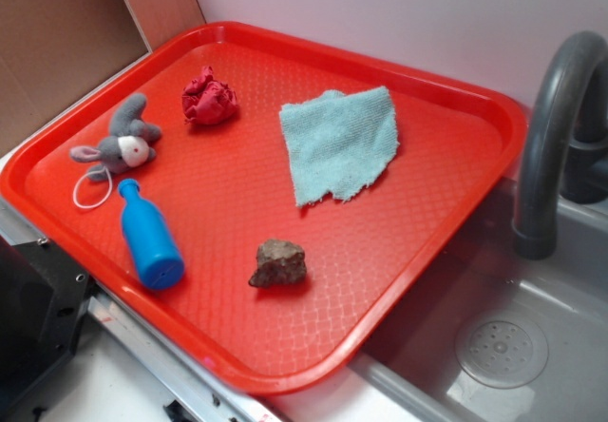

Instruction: Grab the rock.

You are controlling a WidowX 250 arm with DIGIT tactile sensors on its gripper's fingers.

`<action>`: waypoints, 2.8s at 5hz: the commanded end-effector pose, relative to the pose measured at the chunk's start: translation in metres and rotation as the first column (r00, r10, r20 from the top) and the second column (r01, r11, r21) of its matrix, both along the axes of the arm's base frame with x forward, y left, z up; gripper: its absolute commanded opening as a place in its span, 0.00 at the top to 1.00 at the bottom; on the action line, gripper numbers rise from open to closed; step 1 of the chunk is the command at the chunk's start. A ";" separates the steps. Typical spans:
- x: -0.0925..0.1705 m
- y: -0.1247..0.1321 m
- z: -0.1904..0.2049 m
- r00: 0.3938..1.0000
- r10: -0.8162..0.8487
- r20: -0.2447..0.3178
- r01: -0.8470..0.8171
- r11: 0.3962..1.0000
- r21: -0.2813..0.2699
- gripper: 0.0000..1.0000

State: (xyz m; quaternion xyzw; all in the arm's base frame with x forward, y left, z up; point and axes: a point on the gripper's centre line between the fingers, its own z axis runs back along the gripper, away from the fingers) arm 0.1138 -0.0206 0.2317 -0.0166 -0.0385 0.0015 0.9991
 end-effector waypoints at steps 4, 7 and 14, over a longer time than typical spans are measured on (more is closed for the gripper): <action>0.034 -0.129 -0.082 0.639 -0.767 0.066 0.769 0.639 -0.023 0.00; 0.055 -0.123 -0.147 0.730 -0.674 -0.114 0.683 0.727 0.070 0.00; 0.075 -0.115 -0.191 0.681 -0.691 -0.243 0.721 0.690 0.060 1.00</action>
